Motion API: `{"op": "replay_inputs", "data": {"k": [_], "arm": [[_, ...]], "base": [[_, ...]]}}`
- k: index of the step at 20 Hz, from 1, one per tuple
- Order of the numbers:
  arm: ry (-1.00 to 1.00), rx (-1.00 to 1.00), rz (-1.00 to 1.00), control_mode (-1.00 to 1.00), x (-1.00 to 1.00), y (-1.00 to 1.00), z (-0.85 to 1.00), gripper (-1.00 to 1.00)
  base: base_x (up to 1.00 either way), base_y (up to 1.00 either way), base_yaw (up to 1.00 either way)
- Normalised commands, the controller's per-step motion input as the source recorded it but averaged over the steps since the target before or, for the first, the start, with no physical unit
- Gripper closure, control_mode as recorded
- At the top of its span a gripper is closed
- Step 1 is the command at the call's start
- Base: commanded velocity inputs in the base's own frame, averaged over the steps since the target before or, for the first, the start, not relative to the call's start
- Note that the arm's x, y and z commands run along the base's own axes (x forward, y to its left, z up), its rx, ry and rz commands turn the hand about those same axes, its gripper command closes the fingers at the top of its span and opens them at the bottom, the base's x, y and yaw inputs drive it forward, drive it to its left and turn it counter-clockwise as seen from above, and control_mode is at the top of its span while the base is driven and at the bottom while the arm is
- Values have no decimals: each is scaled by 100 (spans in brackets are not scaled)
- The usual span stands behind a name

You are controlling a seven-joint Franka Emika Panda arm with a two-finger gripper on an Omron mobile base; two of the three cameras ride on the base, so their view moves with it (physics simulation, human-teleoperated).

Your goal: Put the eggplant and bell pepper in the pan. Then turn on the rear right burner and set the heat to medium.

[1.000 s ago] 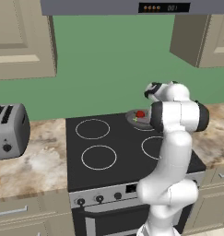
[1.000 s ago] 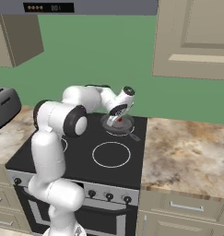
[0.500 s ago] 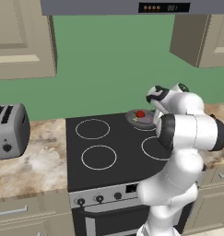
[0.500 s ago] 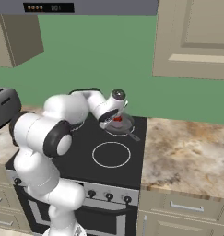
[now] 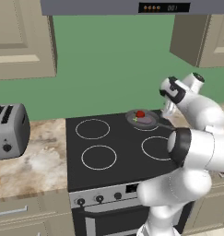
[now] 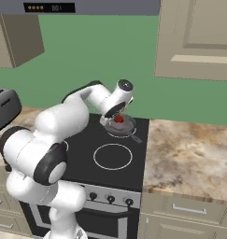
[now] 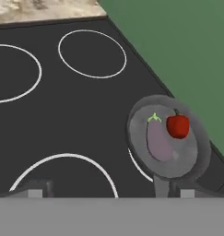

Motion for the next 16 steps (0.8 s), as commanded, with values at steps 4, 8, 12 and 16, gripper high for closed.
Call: {"op": "replay_inputs", "data": {"k": [4, 8, 12, 16], "arm": [[0, 23, 0, -100, -100, -61, 0, -100], [0, 25, 0, -100, -100, -55, 0, -100], [1, 28, -3, -100, -100, -44, 0, -100], [1, 28, -5, -100, -100, -40, 0, -100]], "base": [[0, 0, 0], [0, 0, 0], [0, 0, 0], [0, 0, 0]]}}
